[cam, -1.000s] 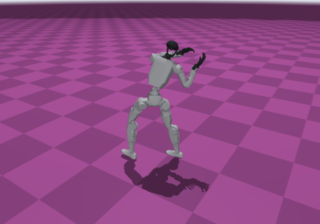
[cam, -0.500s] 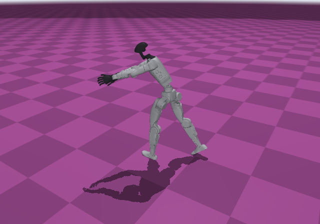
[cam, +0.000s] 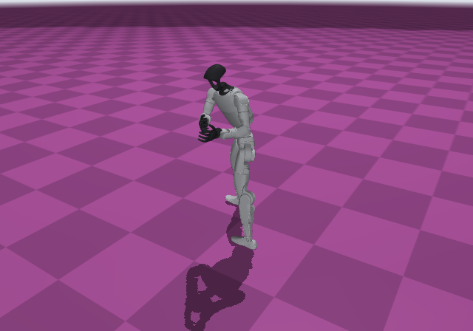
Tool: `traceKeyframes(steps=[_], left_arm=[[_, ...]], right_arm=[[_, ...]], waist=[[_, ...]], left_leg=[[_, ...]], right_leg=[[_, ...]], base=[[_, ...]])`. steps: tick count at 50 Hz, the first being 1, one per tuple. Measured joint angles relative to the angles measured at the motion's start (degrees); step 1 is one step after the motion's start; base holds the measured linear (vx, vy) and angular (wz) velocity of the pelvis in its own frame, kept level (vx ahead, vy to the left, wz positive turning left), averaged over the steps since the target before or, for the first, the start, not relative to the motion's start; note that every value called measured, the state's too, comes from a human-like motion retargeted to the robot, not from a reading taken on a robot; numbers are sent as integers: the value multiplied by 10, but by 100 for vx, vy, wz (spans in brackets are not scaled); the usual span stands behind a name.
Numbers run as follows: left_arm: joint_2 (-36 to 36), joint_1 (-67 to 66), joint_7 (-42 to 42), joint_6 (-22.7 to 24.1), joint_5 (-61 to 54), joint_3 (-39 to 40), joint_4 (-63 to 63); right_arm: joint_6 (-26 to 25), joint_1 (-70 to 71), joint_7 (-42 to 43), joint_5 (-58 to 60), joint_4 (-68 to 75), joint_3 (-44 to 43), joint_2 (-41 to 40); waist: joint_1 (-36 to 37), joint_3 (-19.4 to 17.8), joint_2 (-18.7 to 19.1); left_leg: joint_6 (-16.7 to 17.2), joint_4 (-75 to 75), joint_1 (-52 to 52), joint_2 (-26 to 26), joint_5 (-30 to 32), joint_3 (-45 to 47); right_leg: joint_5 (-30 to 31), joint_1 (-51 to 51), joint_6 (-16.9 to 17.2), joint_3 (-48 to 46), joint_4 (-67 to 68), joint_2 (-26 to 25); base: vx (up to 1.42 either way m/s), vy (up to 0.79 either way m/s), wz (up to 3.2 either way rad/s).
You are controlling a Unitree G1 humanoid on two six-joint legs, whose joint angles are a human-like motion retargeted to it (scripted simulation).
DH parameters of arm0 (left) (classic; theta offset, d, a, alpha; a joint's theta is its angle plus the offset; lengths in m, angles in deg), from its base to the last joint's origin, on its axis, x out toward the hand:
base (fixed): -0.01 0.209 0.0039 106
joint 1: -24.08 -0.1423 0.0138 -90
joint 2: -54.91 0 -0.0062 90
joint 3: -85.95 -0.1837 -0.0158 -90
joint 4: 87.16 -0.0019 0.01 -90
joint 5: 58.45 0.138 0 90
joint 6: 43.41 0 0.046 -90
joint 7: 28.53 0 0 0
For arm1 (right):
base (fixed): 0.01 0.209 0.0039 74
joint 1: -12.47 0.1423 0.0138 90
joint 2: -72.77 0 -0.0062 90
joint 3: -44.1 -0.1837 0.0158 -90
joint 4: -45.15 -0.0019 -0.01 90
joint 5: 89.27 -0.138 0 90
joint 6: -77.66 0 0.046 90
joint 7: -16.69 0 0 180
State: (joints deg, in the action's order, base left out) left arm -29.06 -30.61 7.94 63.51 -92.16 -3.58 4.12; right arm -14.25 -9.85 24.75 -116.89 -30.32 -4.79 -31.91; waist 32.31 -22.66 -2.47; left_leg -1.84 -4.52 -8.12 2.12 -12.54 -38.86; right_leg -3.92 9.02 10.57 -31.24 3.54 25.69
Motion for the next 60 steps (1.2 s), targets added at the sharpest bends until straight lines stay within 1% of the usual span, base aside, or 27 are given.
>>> traceKeyframes(steps=[2, 5, 8, 10, 13, 15, 18, 20, 22, 23, 25, 27, 28, 30, 32, 34, 35, 36, 38, 40, 42, 45, 50, 54, 57, 58, 60], left_arm=[[46, 123, 15, 2, 53, 11, 46], [111, 327, 87, 3, 158, -10, 81], [154, 524, 173, -1, 250, -43, 88], [166, 614, 208, -4, 298, -52, 98], [175, 649, 255, -28, 404, -42, 138], [175, 610, 274, -33, 453, -18, 169], [122, 477, 256, 20, 358, 57, 161], [63, 408, 210, 66, 219, 96, 87], [18, 387, 131, 82, 21, 79, -72], [8, 393, 70, 67, -92, 50, -183], [-5, 432, -68, -31, -240, -63, -422], [-46, 498, -156, -140, -211, -258, -598], [-80, 525, -163, -165, -174, -366, -646], [-148, 545, -132, -173, -104, -544, -688], [-196, 520, -115, -191, -6, -633, -672], [-237, 495, -139, -228, 127, -656, -638], [-263, 483, -155, -244, 193, -653, -623], [-298, 475, -159, -246, 230, -641, -616], [-363, 467, -164, -242, 273, -609, -594], [-394, 476, -189, -228, 302, -565, -533], [-369, 506, -220, -203, 322, -523, -421], [-292, 568, -216, -149, 318, -486, -240], [-153, 729, -169, -83, 319, -442, -25], [-89, 903, -111, -59, 347, -462, 14], [-73, 1016, -76, -56, 316, -508, -13], [-71, 1047, -72, -57, 302, -523, -30], [-70, 1105, -73, -67, 278, -551, -76]], right_arm=[[12, 113, -29, 50, -55, -64, 29], [33, 300, -50, 101, -101, -100, 65], [50, 509, -48, 143, -98, -76, 101], [61, 622, -47, 149, -90, -44, 111], [90, 690, -69, 52, -92, 6, 89], [101, 685, -101, -12, -86, 17, 65], [63, 610, -120, 5, -34, 10, 30], [18, 541, -98, 45, 63, 14, -6], [-35, 464, -36, 59, 226, 1, -56], [-57, 424, 7, 47, 310, -20, -74], [-75, 333, 78, -23, 404, -72, -47], [-26, 215, 129, -149, 353, -90, 52], [33, 149, 171, -214, 292, -95, 100], [168, 7, 246, -274, 161, -139, 139], [184, -128, 186, -332, 65, -237, 114], [167, -233, 148, -367, -6, -338, 98], [171, -281, 152, -368, -42, -382, 96], [198, -322, 177, -354, -84, -406, 97], [247, -389, 229, -313, -174, -442, 104], [270, -423, 278, -248, -265, -473, 116], [261, -412, 306, -161, -349, -510, 133], [238, -340, 296, -37, -449, -547, 163], [161, -111, 308, 261, -512, -549, 261], [118, 88, 335, 393, -478, -534, 340], [96, 216, 381, 429, -439, -492, 361], [90, 251, 397, 433, -424, -480, 364], [78, 311, 429, 427, -388, -461, 367]], waist=[[-6, 43, -30], [-2, 94, -70], [6, 123, -106], [-4, 141, -119], [-62, 176, -113], [-121, 199, -91], [-224, 212, -37], [-292, 194, 2], [-353, 152, 33], [-381, 127, 46], [-432, 74, 67], [-488, 21, 87], [-522, -6, 97], [-606, -46, 113], [-694, -58, 118], [-756, -68, 114], [-775, -71, 111], [-779, -71, 109], [-773, -71, 107], [-751, -67, 104], [-730, -61, 98], [-704, -24, 81], [-643, 82, 53], [-612, 163, 30], [-592, 210, 15], [-580, 223, 4], [-548, 246, -29]], left_leg=[[3, -3, 9, 7, -10, 6], [1, -16, 24, 20, -22, 47], [5, -56, 41, 32, -36, 103], [21, -98, 57, 34, -43, 134], [60, -167, 84, 18, -17, 168], [82, -203, 103, 1, 22, 193], [99, -229, 134, -31, 87, 229], [108, -240, 152, -55, 123, 244], [121, -264, 155, -87, 161, 243], [131, -282, 151, -106, 181, 239], [152, -333, 126, -145, 212, 230], [153, -396, 76, -167, 205, 255], [143, -426, 47, -165, 185, 285], [109, -471, -11, -138, 121, 370], [69, -482, -54, -111, 58, 475], [48, -472, -66, -92, 15, 572], [43, -463, -66, -87, 0, 617], [42, -454, -64, -85, -7, 649], [41, -443, -65, -84, -17, 693], [36, -447, -70, -80, -27, 703], [27, -464, -71, -66, -41, 691], [22, -486, -62, -38, -61, 660], [15, -454, -34, 22, -94, 603], [35, -313, -15, 85, -97, 610], [66, -203, -36, 124, -46, 635], [67, -192, -54, 130, -27, 643], [36, -213, -99, 134, -13, 660]], right_leg=[[30, -7, 15, -76, -10, 16], [77, 7, 6, -129, 2, 24], [55, 56, -18, -52, 55, 16], [22, 80, -18, 23, 89, 4], [4, 89, -4, 123, 87, -29], [10, 92, -2, 190, 65, -58], [25, 96, -16, 300, 34, -102], [35, 94, -18, 367, 13, -125], [47, 84, -8, 420, -14, -134], [52, 78, 0, 442, -29, -135], [59, 66, 18, 472, -57, -127], [57, 60, 33, 480, -78, -112], [54, 57, 40, 478, -84, -105], [43, 63, 44, 475, -85, -95], [32, 84, 42, 489, -83, -81], [20, 98, 35, 520, -78, -79], [16, 103, 32, 539, -77, -81], [14, 104, 30, 562, -78, -86], [14, 103, 25, 609, -84, -97], [13, 98, 17, 654, -85, -114], [10, 83, 10, 690, -85, -131], [1, 51, 6, 729, -85, -149], [-26, -5, -4, 753, -85, -171], [-51, -58, -8, 717, -85, -188], [-68, -101, -8, 651, -85, -214], [-73, -114, -5, 624, -85, -221], [-80, -131, 7, 561, -85, -229]], base=[[40, -60, 65], [36, -60, -33], [35, -58, -153], [37, -52, -221], [36, -40, -276], [30, -26, -330], [24, -15, -349], [17, -6, -316], [13, 1, -257], [12, 6, -204], [13, 12, -144], [16, 16, -60], [21, 15, -16], [27, 12, 0], [35, 14, -38], [39, 13, -120], [40, 14, -185], [40, 14, -214], [39, 16, -248], [37, 17, -262], [37, 17, -248], [39, 14, -206], [43, 8, -120], [46, 4, 53], [44, 4, 193], [39, 2, 255], [33, 0, 281]])
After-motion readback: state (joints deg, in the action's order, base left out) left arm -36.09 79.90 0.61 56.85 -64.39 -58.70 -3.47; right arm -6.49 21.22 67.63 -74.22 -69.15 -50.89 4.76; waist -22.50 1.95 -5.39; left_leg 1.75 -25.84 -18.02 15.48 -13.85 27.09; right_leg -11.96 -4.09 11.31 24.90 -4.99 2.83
